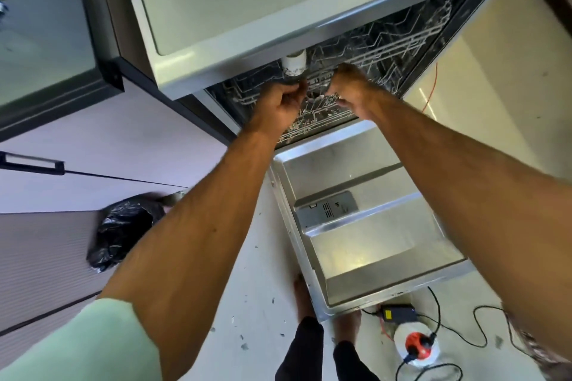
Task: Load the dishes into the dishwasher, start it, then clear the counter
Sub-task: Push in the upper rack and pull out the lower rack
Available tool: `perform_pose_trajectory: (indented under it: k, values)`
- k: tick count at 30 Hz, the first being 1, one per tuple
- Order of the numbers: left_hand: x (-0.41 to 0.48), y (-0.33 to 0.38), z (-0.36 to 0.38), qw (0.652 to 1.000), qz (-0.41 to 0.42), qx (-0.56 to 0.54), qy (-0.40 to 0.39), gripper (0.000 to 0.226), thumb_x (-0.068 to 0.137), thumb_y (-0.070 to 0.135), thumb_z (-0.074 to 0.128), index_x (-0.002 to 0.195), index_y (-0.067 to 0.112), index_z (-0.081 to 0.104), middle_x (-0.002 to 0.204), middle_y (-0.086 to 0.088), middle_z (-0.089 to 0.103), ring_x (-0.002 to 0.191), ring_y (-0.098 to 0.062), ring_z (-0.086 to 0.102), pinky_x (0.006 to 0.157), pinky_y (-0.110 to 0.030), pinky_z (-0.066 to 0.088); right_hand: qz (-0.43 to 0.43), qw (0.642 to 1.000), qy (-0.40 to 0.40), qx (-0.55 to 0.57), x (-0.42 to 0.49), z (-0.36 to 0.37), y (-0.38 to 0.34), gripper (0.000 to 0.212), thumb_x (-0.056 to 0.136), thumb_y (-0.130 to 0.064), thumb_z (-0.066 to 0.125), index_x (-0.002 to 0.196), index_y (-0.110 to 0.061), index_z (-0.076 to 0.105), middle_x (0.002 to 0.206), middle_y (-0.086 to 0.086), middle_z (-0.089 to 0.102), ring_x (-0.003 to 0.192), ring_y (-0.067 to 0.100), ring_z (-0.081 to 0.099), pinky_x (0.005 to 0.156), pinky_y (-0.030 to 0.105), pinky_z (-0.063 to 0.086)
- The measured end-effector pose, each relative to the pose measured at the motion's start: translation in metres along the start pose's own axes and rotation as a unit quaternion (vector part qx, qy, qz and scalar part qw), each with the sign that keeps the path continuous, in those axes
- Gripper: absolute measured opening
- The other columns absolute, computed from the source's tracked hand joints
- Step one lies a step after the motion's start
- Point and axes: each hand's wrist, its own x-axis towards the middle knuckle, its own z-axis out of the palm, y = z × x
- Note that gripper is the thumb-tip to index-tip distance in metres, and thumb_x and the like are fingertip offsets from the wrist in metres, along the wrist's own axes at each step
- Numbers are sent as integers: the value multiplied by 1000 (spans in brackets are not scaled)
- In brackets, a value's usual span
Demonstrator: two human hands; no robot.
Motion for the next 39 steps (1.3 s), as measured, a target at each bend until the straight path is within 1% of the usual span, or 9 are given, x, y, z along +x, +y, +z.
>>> perform_pose_trajectory:
  k: [3,5,11,13,16,20,24,35,39]
  values:
    - [2,-4,-5,1000,-3,8,-24,31,91,-22,34,109,-10,57,97,-28,65,93,-34,63,86,-38,56,-20,1000,10,19,4,6,8,43,91,13,47,123,-15,55,123,1,59,107,10,53,84,23,47]
    - [0,-9,-13,998,-13,27,-52,31,91,-21,37,111,-8,58,104,-22,65,98,-28,63,89,-34,54,-39,998,24,38,6,8,23,68,92,16,42,150,-21,37,145,0,46,118,10,45,97,29,48]
    - [19,-23,-48,954,3,300,-16,31,96,-13,44,114,5,61,112,-11,68,103,-19,66,97,-30,53,-17,997,49,-62,14,18,76,68,87,4,53,151,-17,40,134,1,57,118,25,54,87,28,47]
    - [36,-33,-65,874,36,483,32,30,94,-9,49,118,1,63,116,-14,69,103,-21,66,97,-31,54,-13,989,43,-141,15,25,90,65,90,0,54,151,-15,39,148,11,49,125,29,54,79,22,43]
    - [61,-48,-92,646,102,755,50,39,87,-2,59,126,1,63,126,-16,67,113,-25,65,94,-27,52,-35,978,22,-205,29,35,117,69,90,-4,56,154,-9,33,153,16,43,137,30,44,99,23,38]
    - [85,-63,-116,432,141,891,19,51,79,2,69,126,0,51,128,-21,57,120,-35,55,94,-44,52,-35,968,-1,-249,55,47,152,80,87,-6,59,158,-8,20,161,15,29,148,29,28,119,35,29]
    - [123,-71,-131,285,180,941,-7,84,81,14,74,148,-6,27,150,-25,35,138,-35,36,112,-40,39,-71,940,3,-332,82,52,181,88,91,-9,59,159,-4,4,168,14,2,155,25,3,125,36,13]
    - [183,-74,-174,190,114,975,-19,96,87,23,71,156,-2,9,161,-20,23,148,-34,25,119,-44,28,-138,902,50,-405,125,57,207,104,88,-10,66,158,-3,-10,166,17,-12,154,29,-8,126,36,6]
    - [187,-62,-173,215,124,968,-47,82,89,16,66,155,1,19,155,-20,36,144,-33,33,117,-39,32,-156,884,42,-439,135,62,207,107,87,-14,67,157,-4,-13,165,17,-16,154,29,-12,127,40,6]
